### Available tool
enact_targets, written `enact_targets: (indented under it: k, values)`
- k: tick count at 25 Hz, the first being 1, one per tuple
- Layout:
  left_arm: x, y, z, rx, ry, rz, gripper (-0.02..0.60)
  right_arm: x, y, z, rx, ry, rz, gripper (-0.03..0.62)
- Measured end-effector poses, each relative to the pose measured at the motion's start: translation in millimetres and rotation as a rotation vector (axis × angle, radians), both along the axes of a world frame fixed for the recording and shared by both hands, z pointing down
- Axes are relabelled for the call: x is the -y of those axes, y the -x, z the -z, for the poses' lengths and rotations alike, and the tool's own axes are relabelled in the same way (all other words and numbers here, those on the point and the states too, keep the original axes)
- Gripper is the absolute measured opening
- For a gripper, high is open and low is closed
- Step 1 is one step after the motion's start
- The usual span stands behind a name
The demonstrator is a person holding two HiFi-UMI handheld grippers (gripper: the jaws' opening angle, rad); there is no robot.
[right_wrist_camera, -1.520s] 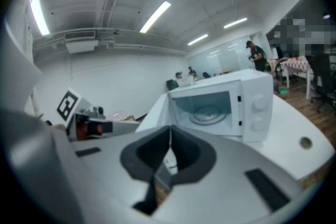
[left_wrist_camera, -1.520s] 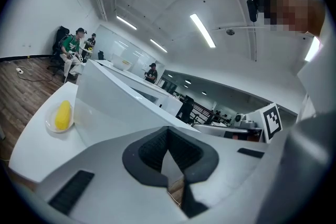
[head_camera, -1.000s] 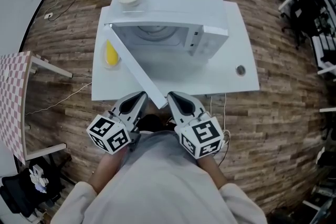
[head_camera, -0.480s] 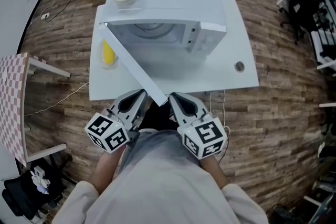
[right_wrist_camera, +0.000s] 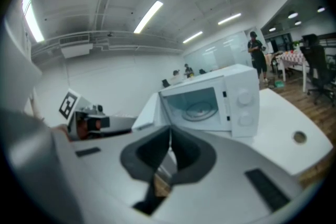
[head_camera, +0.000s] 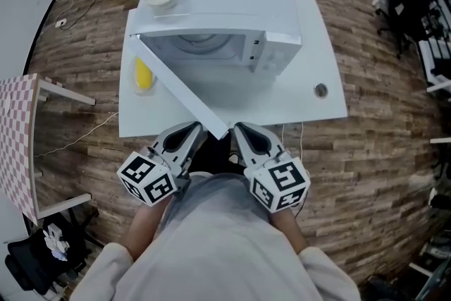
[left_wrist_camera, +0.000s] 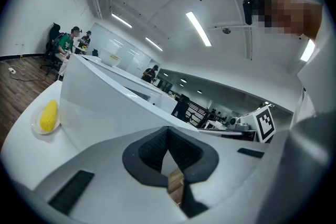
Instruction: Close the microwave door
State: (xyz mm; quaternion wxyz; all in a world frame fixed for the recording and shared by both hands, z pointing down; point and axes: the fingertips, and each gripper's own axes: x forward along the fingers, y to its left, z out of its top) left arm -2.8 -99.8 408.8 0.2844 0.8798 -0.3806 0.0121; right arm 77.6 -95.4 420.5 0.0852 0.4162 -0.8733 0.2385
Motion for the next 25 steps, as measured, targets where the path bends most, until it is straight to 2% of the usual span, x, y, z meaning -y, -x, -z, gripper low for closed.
enact_targets:
  k: [8,15,20,25]
  values:
    - [-1,-12,3,-0.035,-0.014,-0.036,0.014,3,-10,-2,0.013,0.007,-0.027,0.023]
    - [6,-17,0,-0.021,-0.017,-0.053,0.014,6,-10,3,0.035,-0.009,-0.022,0.023]
    - [15,-20,0,-0.086,0.034,-0.024,0.014,11,-14,1,0.040,-0.008,-0.031,0.023]
    - [22,-28,0,-0.089,0.025,-0.031,0.014,15,-14,1,0.043,-0.002,-0.029,0.023]
